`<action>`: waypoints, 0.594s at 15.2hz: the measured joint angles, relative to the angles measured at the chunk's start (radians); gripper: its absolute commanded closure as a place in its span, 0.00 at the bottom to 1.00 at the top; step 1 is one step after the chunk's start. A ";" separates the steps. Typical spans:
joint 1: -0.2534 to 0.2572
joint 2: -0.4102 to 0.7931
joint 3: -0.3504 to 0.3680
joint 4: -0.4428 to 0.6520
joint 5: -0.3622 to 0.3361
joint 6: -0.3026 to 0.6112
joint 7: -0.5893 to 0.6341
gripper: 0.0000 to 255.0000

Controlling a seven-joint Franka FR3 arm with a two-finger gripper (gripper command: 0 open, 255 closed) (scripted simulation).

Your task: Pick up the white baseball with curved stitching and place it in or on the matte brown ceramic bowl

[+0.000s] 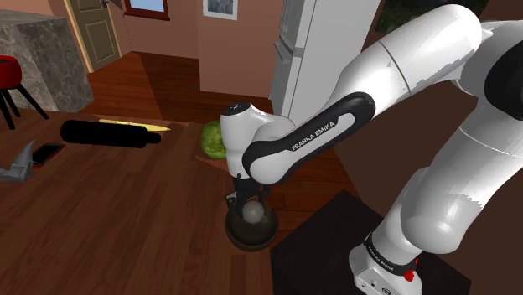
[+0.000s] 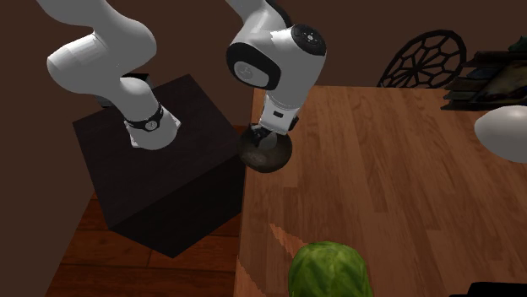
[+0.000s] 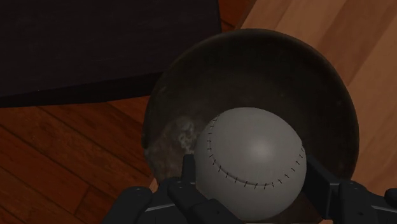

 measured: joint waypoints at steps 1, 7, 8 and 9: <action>0.000 0.000 0.000 0.000 0.000 0.000 0.000 1.00; 0.000 0.000 0.000 0.000 0.000 0.001 0.000 0.00; 0.000 0.000 0.000 0.000 0.000 0.001 0.000 0.00; 0.000 0.000 0.000 0.000 0.000 0.001 0.000 0.00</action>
